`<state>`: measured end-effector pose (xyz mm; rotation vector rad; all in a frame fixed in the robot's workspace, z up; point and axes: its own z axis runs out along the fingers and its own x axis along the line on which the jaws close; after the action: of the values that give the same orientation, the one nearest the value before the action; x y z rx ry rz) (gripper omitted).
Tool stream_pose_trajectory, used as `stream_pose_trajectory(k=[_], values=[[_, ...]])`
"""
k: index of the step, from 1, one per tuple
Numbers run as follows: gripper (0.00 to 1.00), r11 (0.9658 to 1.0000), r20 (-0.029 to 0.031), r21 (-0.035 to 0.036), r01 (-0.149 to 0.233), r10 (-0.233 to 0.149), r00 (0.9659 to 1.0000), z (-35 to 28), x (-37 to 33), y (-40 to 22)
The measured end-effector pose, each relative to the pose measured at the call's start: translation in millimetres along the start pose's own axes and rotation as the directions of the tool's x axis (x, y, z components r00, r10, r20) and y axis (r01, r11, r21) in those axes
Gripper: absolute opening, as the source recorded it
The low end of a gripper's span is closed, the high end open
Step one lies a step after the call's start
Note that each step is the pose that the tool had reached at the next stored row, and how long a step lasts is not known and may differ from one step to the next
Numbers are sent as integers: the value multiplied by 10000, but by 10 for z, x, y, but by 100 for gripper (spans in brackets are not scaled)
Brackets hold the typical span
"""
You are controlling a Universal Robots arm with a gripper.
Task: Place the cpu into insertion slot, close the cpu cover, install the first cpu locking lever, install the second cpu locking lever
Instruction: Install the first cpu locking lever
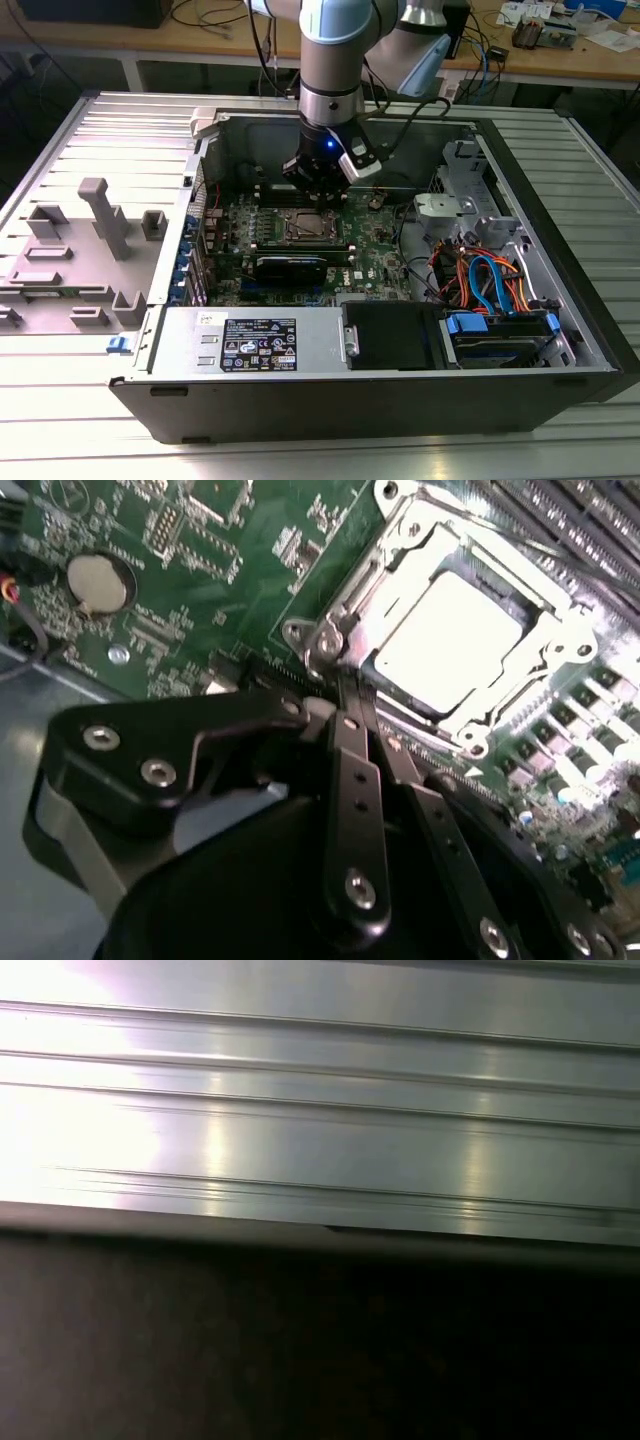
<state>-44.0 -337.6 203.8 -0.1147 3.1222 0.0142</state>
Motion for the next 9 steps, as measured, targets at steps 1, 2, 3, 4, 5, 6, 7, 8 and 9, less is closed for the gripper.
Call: stream_pose_trajectory(k=[1,2,3,4,5,6,7,8,9], values=[[11,10000,-1,3,0,0,10000,-14,0,0],[11,10000,-5,6,0,0,10000,-29,0,0],[11,10000,-5,6,0,0,10000,-41,-1,0],[11,10000,-5,7,1,-1,10000,-47,-1,0],[11,10000,-4,10,2,-2,10000,-48,-1,0],[11,10000,-4,30,3,-3,10000,-47,-1,0],[11,10000,-9,66,2,-2,10000,-49,-1,0],[11,10000,-11,88,3,-3,10000,-49,-1,0],[11,10000,-12,89,3,-3,10000,-49,-1,-1]])
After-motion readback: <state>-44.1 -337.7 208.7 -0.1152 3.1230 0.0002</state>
